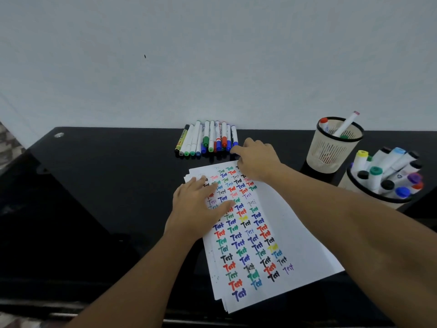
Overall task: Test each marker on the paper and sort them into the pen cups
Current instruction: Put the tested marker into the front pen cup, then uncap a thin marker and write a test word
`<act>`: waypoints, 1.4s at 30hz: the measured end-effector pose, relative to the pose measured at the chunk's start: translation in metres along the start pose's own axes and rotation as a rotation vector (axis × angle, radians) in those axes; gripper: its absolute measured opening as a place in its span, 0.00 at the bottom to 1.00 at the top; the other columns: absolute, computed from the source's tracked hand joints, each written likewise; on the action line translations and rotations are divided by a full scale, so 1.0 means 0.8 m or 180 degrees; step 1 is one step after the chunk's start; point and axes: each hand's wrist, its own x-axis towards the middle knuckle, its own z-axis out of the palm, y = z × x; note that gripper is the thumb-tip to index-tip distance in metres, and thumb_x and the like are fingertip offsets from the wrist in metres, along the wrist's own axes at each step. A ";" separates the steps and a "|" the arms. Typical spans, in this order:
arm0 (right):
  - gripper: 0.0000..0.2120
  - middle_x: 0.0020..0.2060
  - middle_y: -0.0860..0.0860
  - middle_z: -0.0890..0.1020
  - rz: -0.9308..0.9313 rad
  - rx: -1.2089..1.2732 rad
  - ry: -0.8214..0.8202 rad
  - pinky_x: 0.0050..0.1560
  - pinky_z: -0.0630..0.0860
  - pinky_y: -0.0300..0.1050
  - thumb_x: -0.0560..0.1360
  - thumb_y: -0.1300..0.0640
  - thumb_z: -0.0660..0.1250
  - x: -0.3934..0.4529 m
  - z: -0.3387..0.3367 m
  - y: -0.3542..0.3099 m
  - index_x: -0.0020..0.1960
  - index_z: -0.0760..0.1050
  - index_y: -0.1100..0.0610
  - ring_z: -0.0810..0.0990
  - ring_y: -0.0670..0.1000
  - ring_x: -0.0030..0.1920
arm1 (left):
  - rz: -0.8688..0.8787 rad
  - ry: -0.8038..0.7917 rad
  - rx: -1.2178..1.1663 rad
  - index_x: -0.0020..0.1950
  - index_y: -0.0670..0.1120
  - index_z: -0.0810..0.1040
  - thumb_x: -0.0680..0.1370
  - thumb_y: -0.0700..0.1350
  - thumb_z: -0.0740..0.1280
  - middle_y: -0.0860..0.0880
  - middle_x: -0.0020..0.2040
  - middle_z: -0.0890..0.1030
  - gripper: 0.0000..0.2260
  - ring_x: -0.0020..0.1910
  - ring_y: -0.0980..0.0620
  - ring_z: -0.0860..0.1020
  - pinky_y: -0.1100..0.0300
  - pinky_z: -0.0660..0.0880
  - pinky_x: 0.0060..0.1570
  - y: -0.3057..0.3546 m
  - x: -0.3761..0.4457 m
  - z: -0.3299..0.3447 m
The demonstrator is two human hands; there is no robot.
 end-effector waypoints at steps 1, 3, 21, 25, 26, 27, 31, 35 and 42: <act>0.22 0.66 0.54 0.73 -0.0024 0.0023 0.0047 0.63 0.74 0.56 0.85 0.48 0.56 0.001 0.000 0.001 0.78 0.63 0.41 0.74 0.56 0.63 | -0.0001 -0.0001 0.0006 0.77 0.57 0.70 0.73 0.75 0.61 0.52 0.81 0.63 0.37 0.80 0.52 0.56 0.44 0.51 0.79 0.000 0.000 0.000; 0.22 0.66 0.55 0.72 -0.0092 0.0033 0.0038 0.64 0.74 0.56 0.85 0.48 0.55 0.003 0.001 0.002 0.79 0.62 0.40 0.74 0.57 0.64 | -0.0007 -0.0010 0.0013 0.77 0.58 0.70 0.73 0.76 0.61 0.53 0.81 0.62 0.37 0.80 0.52 0.56 0.44 0.51 0.79 0.002 0.001 -0.001; 0.14 0.55 0.52 0.72 -0.0143 0.0265 0.0406 0.51 0.73 0.49 0.85 0.46 0.57 0.001 0.009 0.015 0.70 0.69 0.44 0.71 0.51 0.52 | -0.0036 -0.0031 -0.0014 0.76 0.59 0.70 0.74 0.75 0.62 0.53 0.81 0.62 0.35 0.80 0.52 0.56 0.44 0.51 0.79 0.004 -0.001 -0.004; 0.18 0.60 0.53 0.73 -0.0094 0.0358 0.0153 0.57 0.75 0.51 0.85 0.44 0.56 0.004 0.005 0.015 0.74 0.69 0.43 0.72 0.54 0.60 | -0.0026 -0.0003 -0.0016 0.76 0.59 0.70 0.73 0.75 0.62 0.54 0.80 0.63 0.35 0.80 0.52 0.57 0.44 0.51 0.79 0.002 0.000 -0.003; 0.18 0.60 0.53 0.74 -0.0096 0.0340 0.0146 0.56 0.74 0.51 0.85 0.44 0.56 0.004 0.003 0.014 0.73 0.70 0.44 0.73 0.55 0.60 | -0.0024 -0.0002 -0.0013 0.76 0.59 0.70 0.73 0.75 0.62 0.54 0.80 0.63 0.35 0.80 0.52 0.57 0.44 0.51 0.79 0.002 0.000 -0.003; 0.17 0.59 0.53 0.75 -0.0101 0.0320 0.0189 0.54 0.74 0.51 0.85 0.44 0.58 0.004 0.002 0.013 0.71 0.71 0.45 0.74 0.55 0.58 | -0.0016 0.0007 -0.0009 0.76 0.59 0.70 0.73 0.75 0.61 0.53 0.80 0.63 0.35 0.80 0.52 0.57 0.44 0.51 0.79 0.002 0.001 -0.003; 0.10 0.53 0.53 0.77 -0.0074 0.0422 0.0648 0.49 0.76 0.52 0.84 0.51 0.62 -0.007 -0.005 0.010 0.65 0.70 0.50 0.75 0.54 0.50 | 0.0003 0.0054 -0.0044 0.75 0.59 0.71 0.73 0.75 0.61 0.53 0.80 0.64 0.35 0.80 0.52 0.57 0.44 0.51 0.79 0.000 0.000 -0.001; 0.09 0.50 0.53 0.79 -0.0223 0.0472 0.1330 0.48 0.74 0.52 0.83 0.59 0.63 -0.023 -0.018 0.008 0.62 0.72 0.53 0.74 0.54 0.46 | 0.0015 0.0085 -0.0061 0.75 0.59 0.72 0.73 0.74 0.62 0.53 0.80 0.64 0.34 0.80 0.52 0.58 0.44 0.52 0.79 0.000 0.000 -0.001; 0.08 0.52 0.58 0.77 -0.0541 0.0632 0.2048 0.49 0.79 0.53 0.80 0.62 0.68 -0.055 -0.035 -0.002 0.58 0.79 0.62 0.76 0.56 0.49 | 0.0037 0.0215 -0.0167 0.72 0.57 0.75 0.72 0.75 0.63 0.52 0.78 0.67 0.34 0.79 0.51 0.60 0.43 0.55 0.78 -0.003 0.000 0.002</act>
